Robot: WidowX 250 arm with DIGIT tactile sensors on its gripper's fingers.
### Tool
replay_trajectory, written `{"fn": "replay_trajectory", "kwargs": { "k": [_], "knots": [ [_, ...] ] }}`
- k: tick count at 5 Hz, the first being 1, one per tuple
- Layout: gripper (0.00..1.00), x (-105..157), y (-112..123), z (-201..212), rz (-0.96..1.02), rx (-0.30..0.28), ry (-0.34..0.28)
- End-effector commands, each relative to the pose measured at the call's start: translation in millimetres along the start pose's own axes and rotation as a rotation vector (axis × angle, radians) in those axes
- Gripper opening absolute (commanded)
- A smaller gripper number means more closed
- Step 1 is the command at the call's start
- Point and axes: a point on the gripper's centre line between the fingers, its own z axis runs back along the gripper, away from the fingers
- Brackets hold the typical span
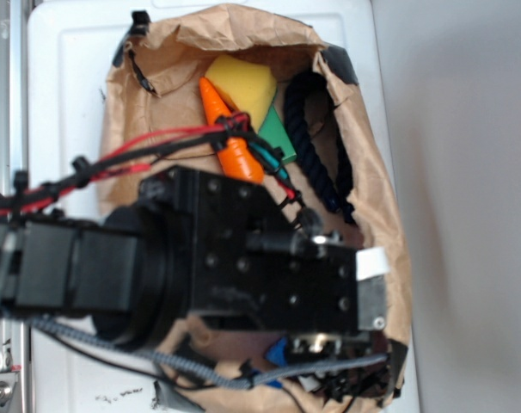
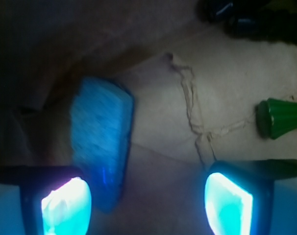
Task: Grab the blue sponge.
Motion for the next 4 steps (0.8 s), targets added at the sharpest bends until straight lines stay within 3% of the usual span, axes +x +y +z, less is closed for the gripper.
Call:
{"fn": "replay_trajectory", "kwargs": {
  "k": [1,2,4],
  "knots": [
    [1.00,8,-6,-9,-0.007,-0.167,-0.070],
    [1.00,3,-5,-31,-0.030,-0.177,-0.094],
    [1.00,-10,-11,-56,-0.076,-0.117,-0.151]
  ]
}}
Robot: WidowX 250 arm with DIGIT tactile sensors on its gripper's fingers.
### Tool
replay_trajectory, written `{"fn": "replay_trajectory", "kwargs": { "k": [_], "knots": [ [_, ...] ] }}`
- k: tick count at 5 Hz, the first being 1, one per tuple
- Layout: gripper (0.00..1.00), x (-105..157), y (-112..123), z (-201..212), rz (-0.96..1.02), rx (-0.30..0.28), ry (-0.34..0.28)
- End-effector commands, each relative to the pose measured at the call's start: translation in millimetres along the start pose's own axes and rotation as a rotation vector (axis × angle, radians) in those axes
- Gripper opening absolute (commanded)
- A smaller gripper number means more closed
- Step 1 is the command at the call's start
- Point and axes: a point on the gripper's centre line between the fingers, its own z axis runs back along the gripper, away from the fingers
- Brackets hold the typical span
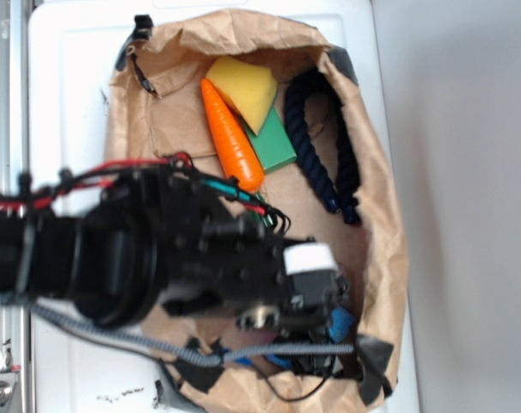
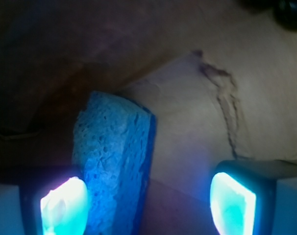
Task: Grab the blue sponge.
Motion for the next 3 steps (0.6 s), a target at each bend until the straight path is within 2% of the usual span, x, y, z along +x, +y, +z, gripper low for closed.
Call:
{"fn": "replay_trajectory", "kwargs": {
  "k": [1,3],
  "knots": [
    [0.00,-7,-5,1,0.007,0.053,0.036],
    [0.00,-1,-3,18,0.040,0.044,0.044]
  ]
}}
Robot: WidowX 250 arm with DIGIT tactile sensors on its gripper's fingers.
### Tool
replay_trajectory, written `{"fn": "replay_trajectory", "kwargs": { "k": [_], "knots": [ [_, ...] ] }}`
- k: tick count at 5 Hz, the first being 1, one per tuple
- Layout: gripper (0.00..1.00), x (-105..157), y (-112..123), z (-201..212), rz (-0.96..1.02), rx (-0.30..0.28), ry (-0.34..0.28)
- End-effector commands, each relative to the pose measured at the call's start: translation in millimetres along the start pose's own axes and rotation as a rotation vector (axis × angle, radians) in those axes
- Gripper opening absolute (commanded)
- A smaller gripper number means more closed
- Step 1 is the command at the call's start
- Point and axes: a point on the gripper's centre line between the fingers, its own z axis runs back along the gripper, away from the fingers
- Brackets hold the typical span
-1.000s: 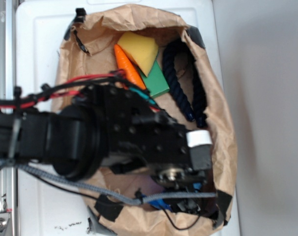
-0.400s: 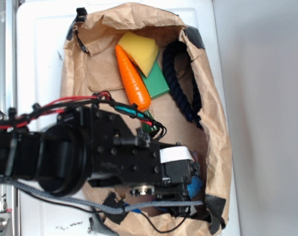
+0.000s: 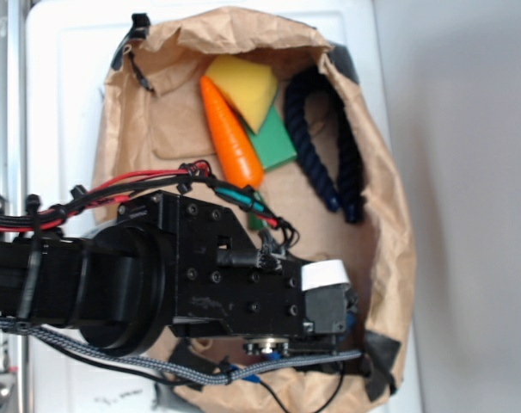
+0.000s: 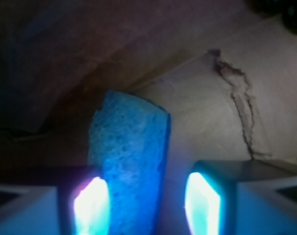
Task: Grab the blue sponge.
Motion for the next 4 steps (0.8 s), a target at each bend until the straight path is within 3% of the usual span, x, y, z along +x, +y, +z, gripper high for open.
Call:
{"fn": "replay_trajectory", "kwargs": {
  "k": [1,2,4],
  "knots": [
    [0.00,5,1,12,0.013,-0.010,-0.006],
    [0.00,13,4,18,0.046,-0.018,-0.004],
    [0.00,39,35,63,0.115,-0.023,0.030]
  ]
}}
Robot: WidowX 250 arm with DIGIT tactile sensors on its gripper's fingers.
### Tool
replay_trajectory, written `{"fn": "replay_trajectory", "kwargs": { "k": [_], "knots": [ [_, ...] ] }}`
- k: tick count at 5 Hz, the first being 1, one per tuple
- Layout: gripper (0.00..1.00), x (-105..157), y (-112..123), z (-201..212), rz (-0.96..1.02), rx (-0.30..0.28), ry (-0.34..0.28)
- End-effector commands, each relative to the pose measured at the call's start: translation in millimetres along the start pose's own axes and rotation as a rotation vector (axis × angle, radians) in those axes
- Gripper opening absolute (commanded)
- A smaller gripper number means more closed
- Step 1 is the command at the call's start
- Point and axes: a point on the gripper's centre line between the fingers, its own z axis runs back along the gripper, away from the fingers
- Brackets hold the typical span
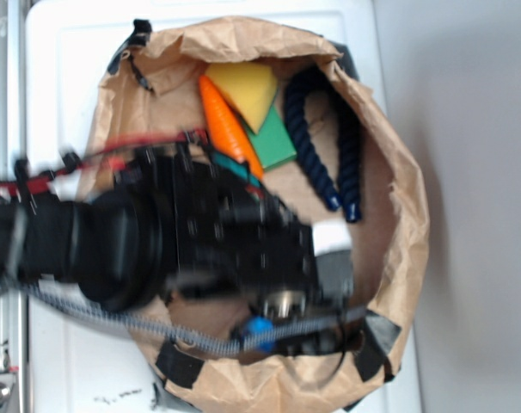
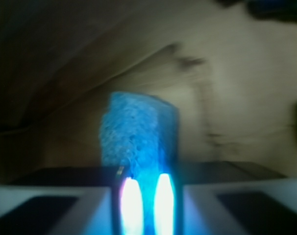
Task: Grab the blue sponge.
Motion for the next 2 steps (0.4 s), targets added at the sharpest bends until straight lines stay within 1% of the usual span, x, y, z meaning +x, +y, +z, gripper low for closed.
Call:
{"fn": "replay_trajectory", "kwargs": {
  "k": [1,2],
  "knots": [
    [0.00,26.4,20.6,52.8,-0.004,-0.058,-0.025],
    [1.00,18.8,21.0,48.7,-0.041,-0.075,-0.039]
  ]
}}
